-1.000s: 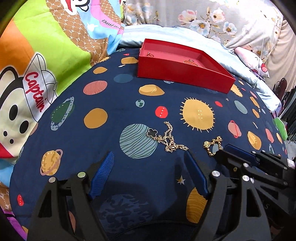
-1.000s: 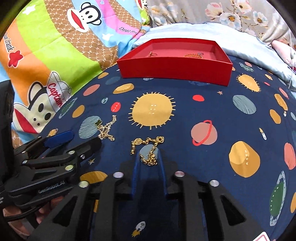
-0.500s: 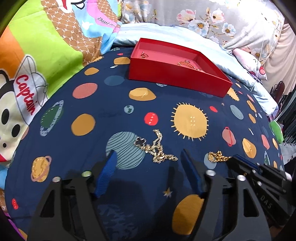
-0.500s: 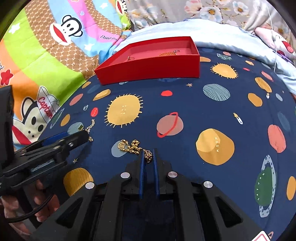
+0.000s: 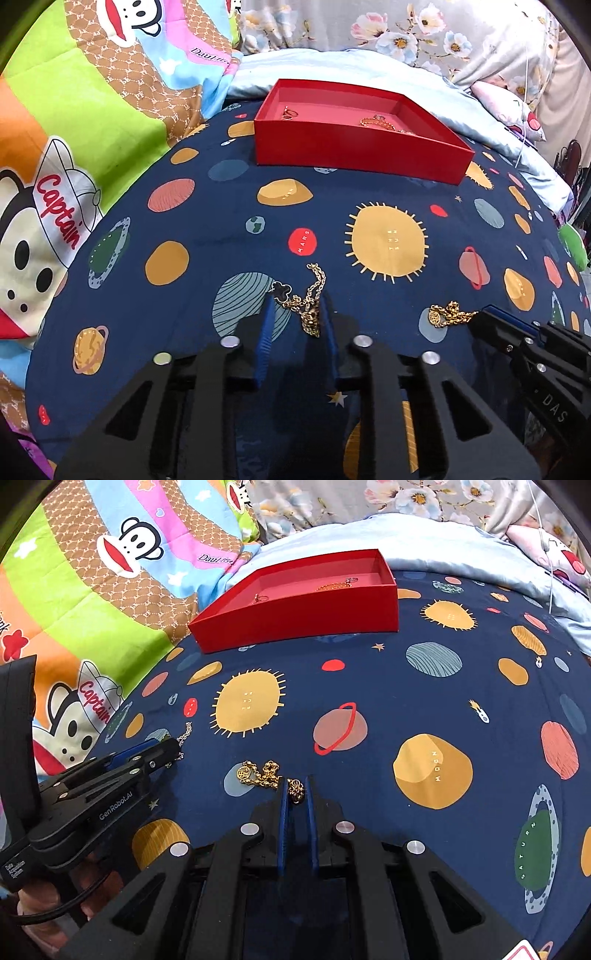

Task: Organize jewelry
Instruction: 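Carry both gold chains into the red tray and open both tools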

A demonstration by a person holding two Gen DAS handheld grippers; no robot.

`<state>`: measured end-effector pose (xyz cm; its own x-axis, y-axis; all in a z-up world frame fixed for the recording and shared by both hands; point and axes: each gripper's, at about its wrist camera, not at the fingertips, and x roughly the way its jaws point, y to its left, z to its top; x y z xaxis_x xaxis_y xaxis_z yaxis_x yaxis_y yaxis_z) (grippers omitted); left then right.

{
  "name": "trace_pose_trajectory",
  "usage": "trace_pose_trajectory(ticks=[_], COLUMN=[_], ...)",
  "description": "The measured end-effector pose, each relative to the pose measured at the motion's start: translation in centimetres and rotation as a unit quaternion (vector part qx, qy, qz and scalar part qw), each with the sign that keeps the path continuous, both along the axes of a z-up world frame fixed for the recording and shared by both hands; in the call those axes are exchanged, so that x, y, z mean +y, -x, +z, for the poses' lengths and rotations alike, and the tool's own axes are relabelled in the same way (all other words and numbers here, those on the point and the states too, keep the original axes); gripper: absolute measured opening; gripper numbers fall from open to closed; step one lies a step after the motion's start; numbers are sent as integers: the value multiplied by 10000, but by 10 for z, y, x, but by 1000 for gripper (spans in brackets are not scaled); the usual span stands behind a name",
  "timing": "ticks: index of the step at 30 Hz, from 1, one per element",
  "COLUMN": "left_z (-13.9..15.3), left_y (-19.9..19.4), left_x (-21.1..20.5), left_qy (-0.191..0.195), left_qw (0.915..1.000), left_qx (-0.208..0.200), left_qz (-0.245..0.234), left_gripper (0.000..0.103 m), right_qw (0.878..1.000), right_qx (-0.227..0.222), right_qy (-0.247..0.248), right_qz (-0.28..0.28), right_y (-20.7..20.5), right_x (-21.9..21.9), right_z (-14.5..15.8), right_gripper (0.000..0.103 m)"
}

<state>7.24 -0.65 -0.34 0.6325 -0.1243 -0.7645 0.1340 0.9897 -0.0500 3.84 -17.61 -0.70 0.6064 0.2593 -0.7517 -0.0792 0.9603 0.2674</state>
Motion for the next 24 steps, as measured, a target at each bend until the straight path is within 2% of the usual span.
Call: trace_pose_trajectory(ticks=[1,4,17,24], left_z=[0,0,5,20], left_y=[0,0,-5,-6], left_x=[-1,-4,-7,-10], left_qy=[-7,-54,-61,-41], left_qw=[10000,9999,9997,9995], left_qx=[-2,-10,209,225], left_qz=[-27,-92,-132,-214], left_gripper=[13,6,6,6], right_qw=[10000,10000,10000,10000], right_qx=[0,1,2,5], right_qy=[-5,-20,-39,-62], right_qz=[-1,-4,-10,-12], right_y=[0,0,0,0], right_x=[0,-1,-1,-1], right_z=[0,0,0,0], right_gripper=[9,9,9,9])
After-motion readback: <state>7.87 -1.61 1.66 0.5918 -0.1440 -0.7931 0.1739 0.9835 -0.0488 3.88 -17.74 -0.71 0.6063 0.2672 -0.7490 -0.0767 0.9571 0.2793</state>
